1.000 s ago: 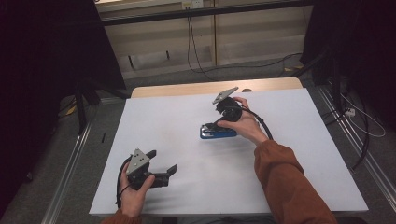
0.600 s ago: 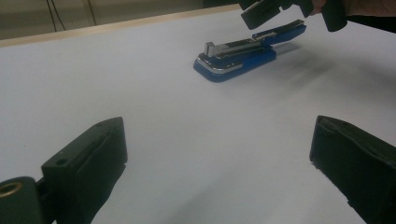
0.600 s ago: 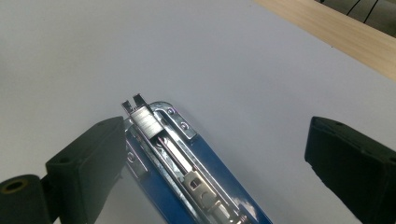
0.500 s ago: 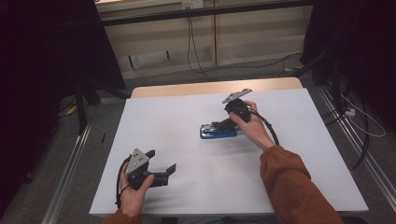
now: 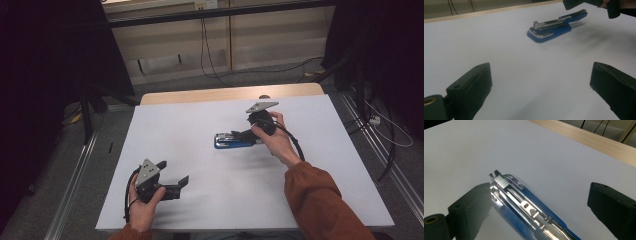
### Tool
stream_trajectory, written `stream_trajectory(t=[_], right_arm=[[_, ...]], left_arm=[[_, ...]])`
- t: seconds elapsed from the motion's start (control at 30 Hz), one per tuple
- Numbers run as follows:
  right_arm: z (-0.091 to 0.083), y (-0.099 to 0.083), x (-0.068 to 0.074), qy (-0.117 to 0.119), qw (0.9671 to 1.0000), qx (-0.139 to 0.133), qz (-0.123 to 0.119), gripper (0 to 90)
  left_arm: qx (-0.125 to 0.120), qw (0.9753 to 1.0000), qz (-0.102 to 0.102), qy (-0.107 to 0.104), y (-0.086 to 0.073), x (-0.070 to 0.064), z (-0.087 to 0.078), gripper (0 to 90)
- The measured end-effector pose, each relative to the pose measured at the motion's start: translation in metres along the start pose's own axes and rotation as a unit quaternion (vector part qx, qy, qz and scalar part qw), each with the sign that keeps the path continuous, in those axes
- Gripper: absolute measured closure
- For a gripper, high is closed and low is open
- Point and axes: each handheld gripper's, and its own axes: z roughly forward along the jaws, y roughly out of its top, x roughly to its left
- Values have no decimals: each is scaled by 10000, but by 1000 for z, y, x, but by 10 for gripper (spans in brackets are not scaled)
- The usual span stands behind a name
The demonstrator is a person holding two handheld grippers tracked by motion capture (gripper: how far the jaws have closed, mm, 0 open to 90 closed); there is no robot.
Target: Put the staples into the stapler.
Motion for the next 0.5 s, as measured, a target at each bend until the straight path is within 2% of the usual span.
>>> stream_trajectory(t=[0.27,0.5], right_arm=[[-12,-11,-2,-188,9994,-234,149,53],[-23,-19,-1,-396,9985,-338,139,33]], left_arm=[[-61,10000,27,6,2,0,-1,44],[-68,10000,-15,8,1,0,-1,44]])
